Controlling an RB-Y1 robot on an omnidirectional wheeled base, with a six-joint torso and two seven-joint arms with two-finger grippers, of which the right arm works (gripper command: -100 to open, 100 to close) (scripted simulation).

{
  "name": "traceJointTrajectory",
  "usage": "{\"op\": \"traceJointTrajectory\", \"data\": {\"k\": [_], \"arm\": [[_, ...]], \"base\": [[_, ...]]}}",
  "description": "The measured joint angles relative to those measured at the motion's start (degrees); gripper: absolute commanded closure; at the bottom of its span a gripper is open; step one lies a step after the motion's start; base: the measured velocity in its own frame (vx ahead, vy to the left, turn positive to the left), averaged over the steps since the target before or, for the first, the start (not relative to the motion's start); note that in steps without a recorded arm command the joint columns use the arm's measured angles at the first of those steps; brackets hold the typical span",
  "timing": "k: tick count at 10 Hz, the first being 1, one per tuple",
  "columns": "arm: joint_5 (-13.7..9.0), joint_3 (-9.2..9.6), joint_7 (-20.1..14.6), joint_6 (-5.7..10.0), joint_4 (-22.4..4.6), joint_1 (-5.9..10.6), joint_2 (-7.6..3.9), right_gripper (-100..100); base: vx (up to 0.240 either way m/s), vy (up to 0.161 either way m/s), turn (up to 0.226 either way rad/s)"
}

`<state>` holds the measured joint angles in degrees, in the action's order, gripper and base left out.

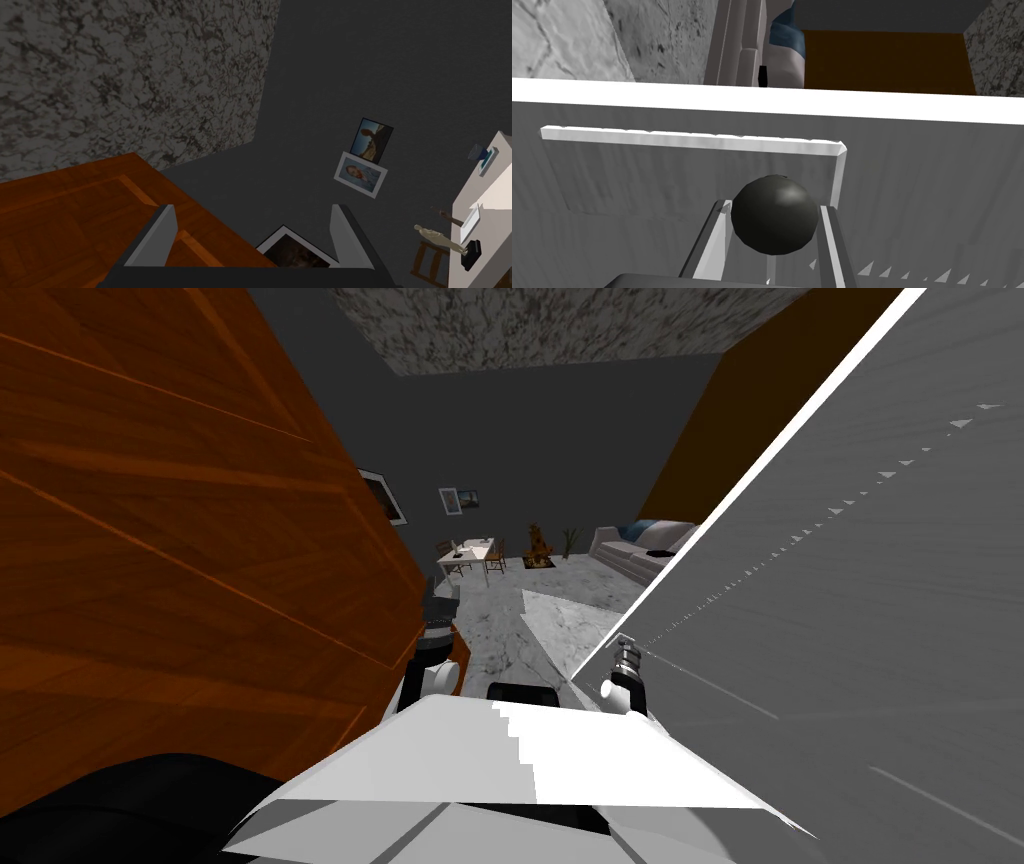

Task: Push the door open

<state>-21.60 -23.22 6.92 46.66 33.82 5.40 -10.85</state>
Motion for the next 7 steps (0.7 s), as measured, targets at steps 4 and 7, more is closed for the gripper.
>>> {"op": "traceJointTrajectory", "data": {"k": [4, 7], "arm": [[-1.39, -1.93, 0.89, 0.23, -0.36, -0.67, 0.08, 100], [-2.68, -3.72, 1.67, -0.01, 0.31, -1.03, -0.23, 100]], "base": [[0.205, -0.044, -0.038], [0.191, -0.068, -0.03]]}}
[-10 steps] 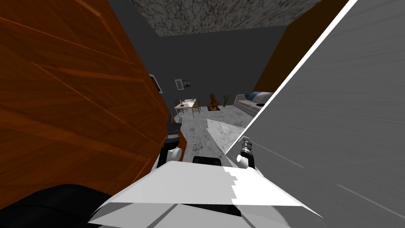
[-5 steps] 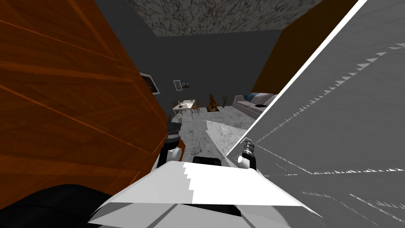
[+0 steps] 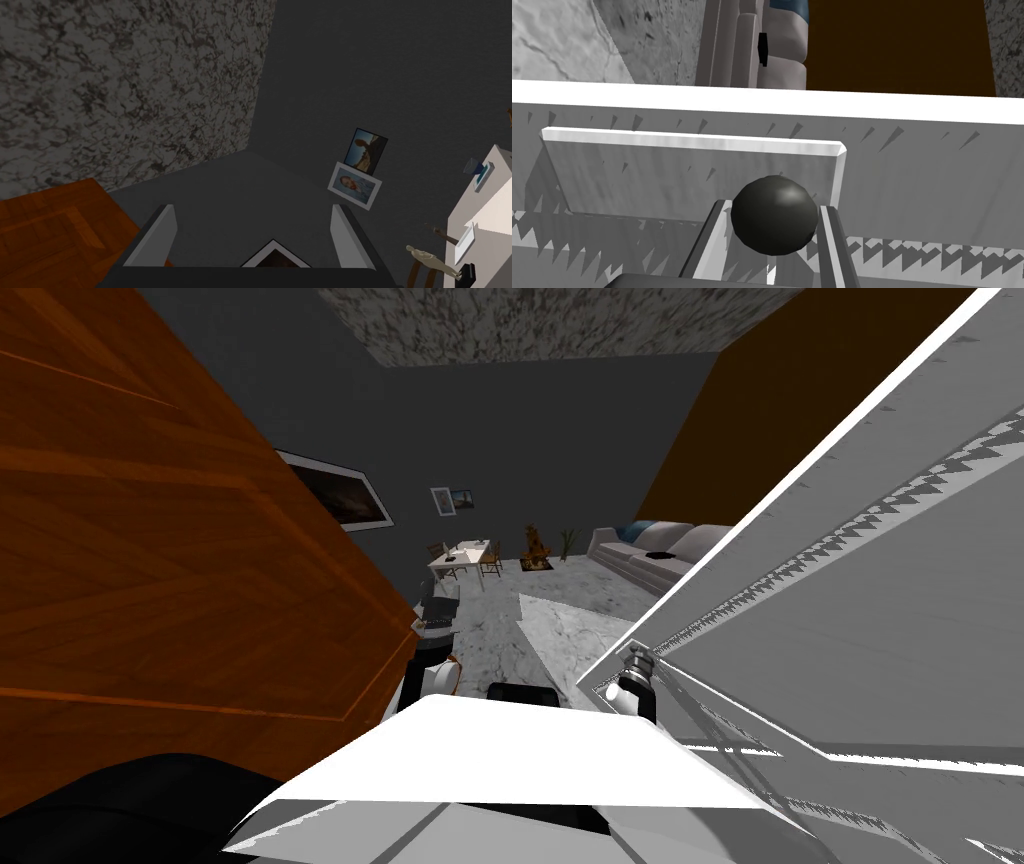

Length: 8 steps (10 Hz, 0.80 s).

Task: Push the door open

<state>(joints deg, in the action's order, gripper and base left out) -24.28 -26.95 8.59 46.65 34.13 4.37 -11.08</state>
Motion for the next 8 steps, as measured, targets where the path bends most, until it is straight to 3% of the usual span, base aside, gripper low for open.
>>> {"op": "traceJointTrajectory", "data": {"k": [1, 8], "arm": [[-0.38, -0.54, 0.12, 0.79, -1.39, 0.57, -0.33, 100], [-2.79, -3.85, 1.85, 0.43, -0.59, -0.76, -0.36, 100]], "base": [[0.181, -0.046, -0.033], [0.154, -0.047, -0.031]]}}
